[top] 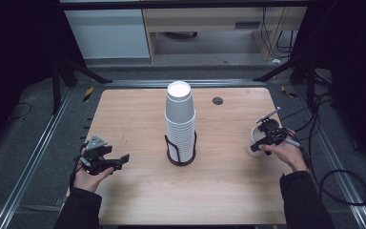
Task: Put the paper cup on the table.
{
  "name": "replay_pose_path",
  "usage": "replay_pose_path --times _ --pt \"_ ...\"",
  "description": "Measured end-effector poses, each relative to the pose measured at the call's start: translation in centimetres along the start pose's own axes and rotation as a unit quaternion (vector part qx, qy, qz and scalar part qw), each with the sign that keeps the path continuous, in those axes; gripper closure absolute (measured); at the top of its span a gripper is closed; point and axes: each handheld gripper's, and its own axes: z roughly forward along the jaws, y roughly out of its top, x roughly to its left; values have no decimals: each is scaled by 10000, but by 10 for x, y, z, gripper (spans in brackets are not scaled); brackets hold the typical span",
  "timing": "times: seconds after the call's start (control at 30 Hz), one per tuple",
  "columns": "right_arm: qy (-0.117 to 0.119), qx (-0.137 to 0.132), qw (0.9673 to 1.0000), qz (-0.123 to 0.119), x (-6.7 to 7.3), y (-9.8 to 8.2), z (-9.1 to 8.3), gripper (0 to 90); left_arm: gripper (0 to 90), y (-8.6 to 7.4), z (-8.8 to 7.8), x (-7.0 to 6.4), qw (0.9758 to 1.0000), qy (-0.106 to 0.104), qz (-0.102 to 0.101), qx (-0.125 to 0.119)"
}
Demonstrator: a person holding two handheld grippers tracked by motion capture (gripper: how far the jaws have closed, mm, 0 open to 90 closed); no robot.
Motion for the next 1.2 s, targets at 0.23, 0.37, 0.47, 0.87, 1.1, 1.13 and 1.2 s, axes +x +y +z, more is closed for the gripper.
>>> replay_pose_path --times 0.23,0.37,0.47,0.87,1.1,1.13,1.2 --pt "-10 91 9999 -85 1 0 3 85 166 0 0 0 10000 -5 2 9" --pt "-29 82 9999 -131 2 0 4 76 166 0 0 0 10000 -17 4 18" --pt "-23 101 9998 -149 3 1 5 66 166 0 0 0 10000 -27 16 16" --pt "27 -152 9999 -4 5 2 -5 5 160 0 -1 0 10000 -31 23 -3" --pt "185 -809 9965 127 3 -5 -29 5 158 0 -2 1 10000 -20 12 -16" --pt "193 -1056 9941 149 3 -9 -38 5 158 0 -2 1 10000 -19 16 -13" --pt "201 -1128 9933 175 4 -11 -42 5 158 0 -2 1 10000 -14 19 -13"
